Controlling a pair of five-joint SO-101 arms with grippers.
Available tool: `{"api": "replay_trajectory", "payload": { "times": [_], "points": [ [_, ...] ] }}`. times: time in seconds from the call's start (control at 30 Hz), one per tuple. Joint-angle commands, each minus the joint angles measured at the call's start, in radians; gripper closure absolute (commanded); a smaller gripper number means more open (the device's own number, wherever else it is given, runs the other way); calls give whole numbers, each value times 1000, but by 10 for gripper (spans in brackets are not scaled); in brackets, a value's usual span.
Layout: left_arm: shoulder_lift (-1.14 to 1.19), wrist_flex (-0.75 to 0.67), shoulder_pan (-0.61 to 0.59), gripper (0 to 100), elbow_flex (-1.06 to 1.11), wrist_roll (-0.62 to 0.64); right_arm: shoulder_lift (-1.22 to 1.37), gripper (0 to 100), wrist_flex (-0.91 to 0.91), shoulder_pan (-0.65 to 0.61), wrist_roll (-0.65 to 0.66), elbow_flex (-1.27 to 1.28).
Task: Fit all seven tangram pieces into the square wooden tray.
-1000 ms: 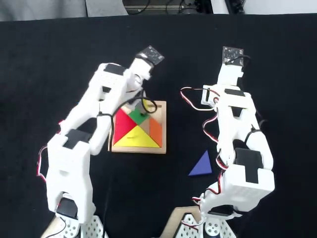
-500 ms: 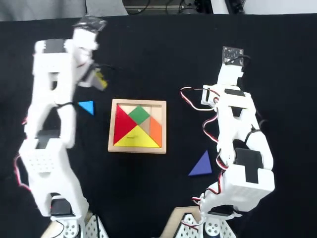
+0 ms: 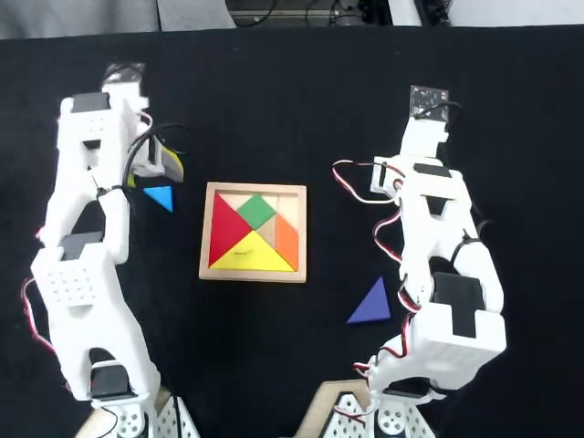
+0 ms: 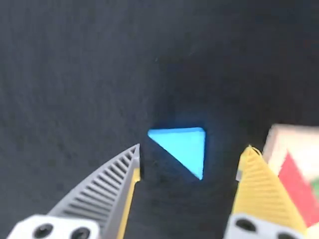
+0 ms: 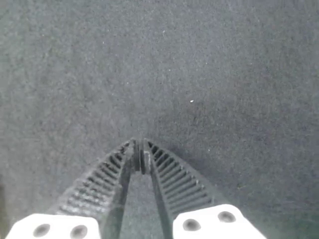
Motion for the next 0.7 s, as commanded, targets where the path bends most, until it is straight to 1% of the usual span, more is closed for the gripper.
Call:
{"api": "replay_trajectory", "payload": {
  "times": [0.0,0.13,0.23,0.37,0.43,0.6,0.67],
  "points": [
    [14,-14,-15,697,30,370,-4,986,-18,-15,11,-62],
    [32,-14,-27,705,68,601,-4,986,-17,-15,11,-62],
    [43,-14,-27,761,71,687,-4,985,-15,-15,11,-64],
    [83,-58,-27,832,90,726,-4,985,-15,-15,11,-64],
    [98,-58,-27,845,65,726,-4,985,-15,-15,11,-64],
    [110,-55,-19,838,33,726,-4,985,-15,-15,11,-64],
    [107,-55,-10,807,31,726,-4,984,-15,-15,11,-64]
  ]
}}
